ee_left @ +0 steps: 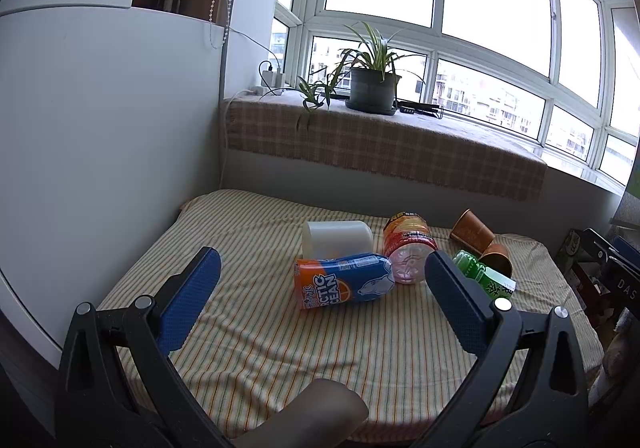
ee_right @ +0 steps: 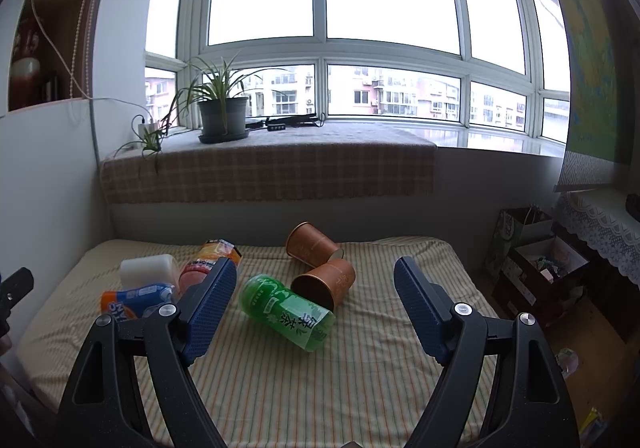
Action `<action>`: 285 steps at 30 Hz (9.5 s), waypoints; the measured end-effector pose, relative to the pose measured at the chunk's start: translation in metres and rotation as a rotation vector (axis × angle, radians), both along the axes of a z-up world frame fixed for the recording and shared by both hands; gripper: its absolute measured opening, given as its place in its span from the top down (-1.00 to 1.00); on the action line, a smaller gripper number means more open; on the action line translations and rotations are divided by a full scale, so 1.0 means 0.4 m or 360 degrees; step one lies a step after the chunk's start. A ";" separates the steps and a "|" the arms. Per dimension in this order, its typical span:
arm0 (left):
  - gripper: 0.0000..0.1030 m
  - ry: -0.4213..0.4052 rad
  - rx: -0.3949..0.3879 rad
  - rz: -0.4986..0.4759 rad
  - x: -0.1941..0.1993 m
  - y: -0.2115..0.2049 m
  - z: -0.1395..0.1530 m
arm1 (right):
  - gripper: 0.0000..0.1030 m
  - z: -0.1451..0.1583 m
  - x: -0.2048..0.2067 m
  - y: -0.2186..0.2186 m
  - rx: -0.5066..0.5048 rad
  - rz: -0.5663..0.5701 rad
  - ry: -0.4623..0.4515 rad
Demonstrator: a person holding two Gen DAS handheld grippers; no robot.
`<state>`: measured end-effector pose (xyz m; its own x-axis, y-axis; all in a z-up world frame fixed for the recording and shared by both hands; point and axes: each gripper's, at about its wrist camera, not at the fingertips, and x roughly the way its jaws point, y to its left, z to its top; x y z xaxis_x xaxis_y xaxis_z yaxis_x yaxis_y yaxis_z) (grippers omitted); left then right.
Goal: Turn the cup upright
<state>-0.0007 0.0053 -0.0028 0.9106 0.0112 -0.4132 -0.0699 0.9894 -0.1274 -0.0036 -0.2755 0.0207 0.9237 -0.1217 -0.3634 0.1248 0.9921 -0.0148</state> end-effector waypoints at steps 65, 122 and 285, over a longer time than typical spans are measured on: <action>-1.00 0.0099 0.0033 0.0029 -0.010 0.072 -0.054 | -0.57 -0.048 0.183 0.204 -0.0272 0.0729 0.0144; -1.00 0.0387 -0.0191 0.0275 -0.021 0.276 -0.167 | -0.55 -0.352 0.696 0.655 -0.1251 0.1826 0.1188; -0.44 0.0638 0.0005 -0.0705 0.332 -0.329 -0.180 | -0.46 -0.279 0.041 -0.243 0.0409 0.0234 0.0644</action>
<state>0.1322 -0.1263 -0.0750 0.6018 -0.3325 -0.7262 0.3076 0.9356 -0.1735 0.0127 -0.3729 -0.0908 0.7031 0.1395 -0.6973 0.0184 0.9767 0.2140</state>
